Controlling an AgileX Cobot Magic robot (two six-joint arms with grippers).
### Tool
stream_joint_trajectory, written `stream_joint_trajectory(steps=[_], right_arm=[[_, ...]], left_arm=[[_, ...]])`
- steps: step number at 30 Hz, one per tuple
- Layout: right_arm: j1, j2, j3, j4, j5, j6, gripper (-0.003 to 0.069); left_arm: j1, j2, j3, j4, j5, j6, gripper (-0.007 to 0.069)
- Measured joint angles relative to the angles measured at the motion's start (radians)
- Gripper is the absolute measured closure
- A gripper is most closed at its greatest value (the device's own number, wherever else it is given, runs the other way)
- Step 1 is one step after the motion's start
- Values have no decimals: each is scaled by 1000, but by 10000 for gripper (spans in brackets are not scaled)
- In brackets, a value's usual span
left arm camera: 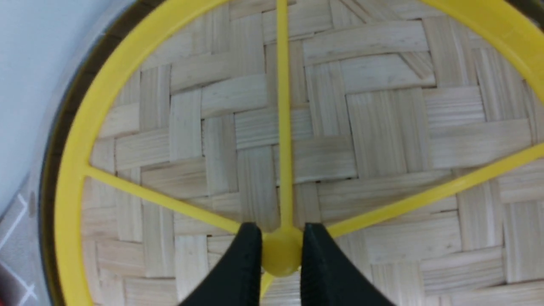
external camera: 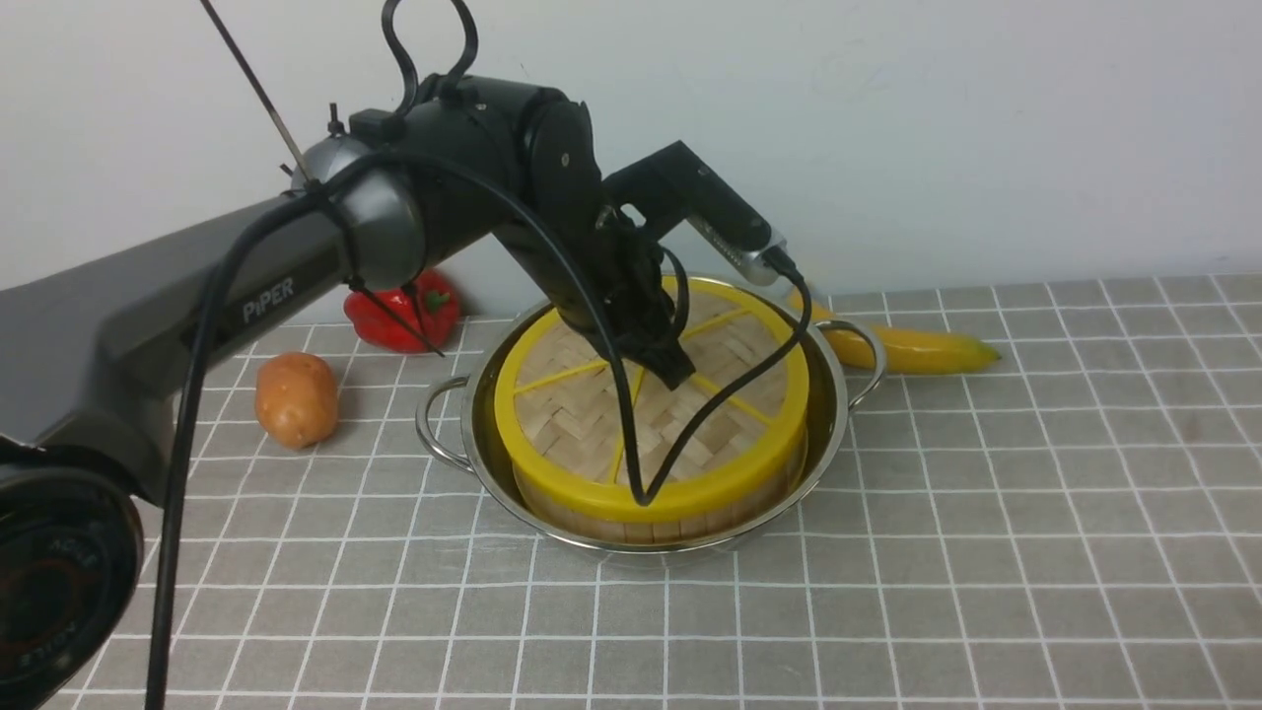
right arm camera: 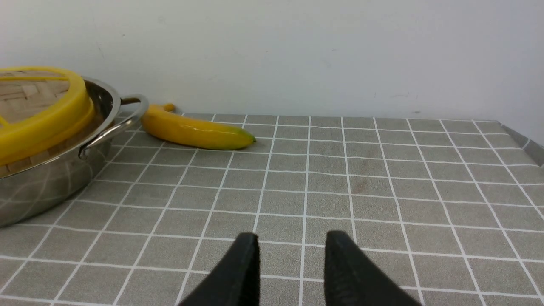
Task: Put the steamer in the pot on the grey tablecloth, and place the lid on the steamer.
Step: 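Place the yellow bamboo steamer lid onto the steamer in the pot with the left gripper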
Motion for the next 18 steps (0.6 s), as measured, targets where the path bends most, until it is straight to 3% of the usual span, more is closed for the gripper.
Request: stream_joint_trajectory(steps=[18], right_arm=[[0, 0, 0, 0, 0, 0, 416]], left_arm=[[-3, -6, 0, -8, -27, 18, 519]])
